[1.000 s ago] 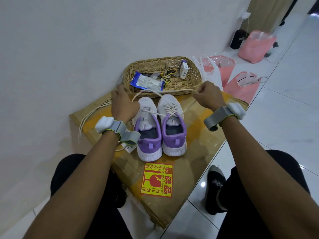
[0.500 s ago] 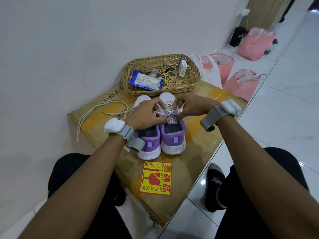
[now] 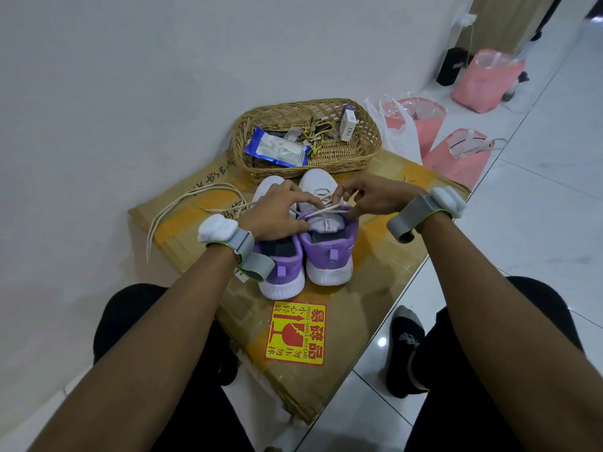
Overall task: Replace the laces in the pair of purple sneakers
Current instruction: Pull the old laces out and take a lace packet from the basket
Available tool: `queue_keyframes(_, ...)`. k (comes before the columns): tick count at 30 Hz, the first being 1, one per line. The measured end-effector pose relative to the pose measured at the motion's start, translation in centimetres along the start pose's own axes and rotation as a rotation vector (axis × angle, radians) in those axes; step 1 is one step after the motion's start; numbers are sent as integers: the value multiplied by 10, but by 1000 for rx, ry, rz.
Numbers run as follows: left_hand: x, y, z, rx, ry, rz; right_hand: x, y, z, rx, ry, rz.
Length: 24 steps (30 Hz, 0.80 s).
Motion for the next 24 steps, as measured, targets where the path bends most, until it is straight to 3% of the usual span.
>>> queue_keyframes(4, -5, -1, -4, 2, -40, 22, 2, 0, -1, -56, -14, 4)
queue_keyframes(9, -8, -2, 2, 209, -8, 53, 1, 3, 6, -125, 34, 24)
queue_keyframes(15, -2, -9, 11, 499, 95, 73, 7, 0, 4, -530, 55, -3)
queue_keyframes(18, 1, -12, 20, 507, 195, 95, 13, 5, 22, -361, 181, -48)
queue_keyframes(21, 3, -31, 32, 493, 359, 172, 17, 26, 37, -387, 333, -151)
queue_keyframes(24, 3, -32, 31, 418, 356, 157, 16, 24, 27, -370, 270, -157)
Point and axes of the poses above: each hand's wrist, its own x-axis away from the middle knuckle, its own z-axis out of the back of the hand, y = z × x, the point moved 10 cm from there along -x, towards the middle knuckle, and after that the axes turned 2 degrees about y, right-handed, at the moved point
